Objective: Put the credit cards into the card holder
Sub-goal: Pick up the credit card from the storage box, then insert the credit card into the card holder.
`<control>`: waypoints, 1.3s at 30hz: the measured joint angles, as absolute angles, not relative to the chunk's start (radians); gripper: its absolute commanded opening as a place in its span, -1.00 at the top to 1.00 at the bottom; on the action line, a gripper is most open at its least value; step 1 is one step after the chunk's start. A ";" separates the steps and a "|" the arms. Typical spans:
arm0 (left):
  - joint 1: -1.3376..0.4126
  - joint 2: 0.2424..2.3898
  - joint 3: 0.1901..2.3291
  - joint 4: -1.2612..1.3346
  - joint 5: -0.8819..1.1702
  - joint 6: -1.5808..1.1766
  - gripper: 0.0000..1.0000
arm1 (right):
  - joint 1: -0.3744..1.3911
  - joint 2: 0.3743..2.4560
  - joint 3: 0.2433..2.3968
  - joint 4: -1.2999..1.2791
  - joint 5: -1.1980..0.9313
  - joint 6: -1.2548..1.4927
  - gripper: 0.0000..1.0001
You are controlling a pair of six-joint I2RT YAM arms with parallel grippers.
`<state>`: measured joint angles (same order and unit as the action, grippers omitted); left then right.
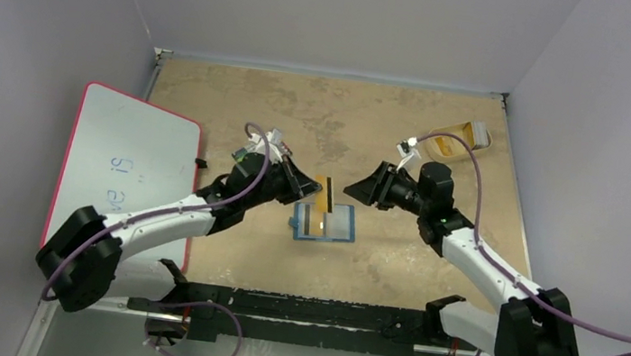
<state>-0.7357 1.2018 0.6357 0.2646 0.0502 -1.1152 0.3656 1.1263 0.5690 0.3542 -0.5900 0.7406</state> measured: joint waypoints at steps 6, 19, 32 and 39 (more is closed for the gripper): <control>-0.735 1.391 0.602 0.270 0.098 -1.115 1.00 | 0.366 1.229 0.562 0.261 -0.503 0.657 0.12; -0.735 1.545 0.587 0.311 0.175 -1.108 1.00 | 0.366 1.388 0.561 0.228 -0.434 0.575 0.33; -0.734 1.574 0.622 0.276 0.167 -1.081 1.00 | 0.366 1.486 0.561 0.249 -0.435 0.556 0.49; -0.734 1.583 0.650 0.235 0.132 -1.080 1.00 | 0.366 1.487 0.561 0.261 -0.437 0.548 0.55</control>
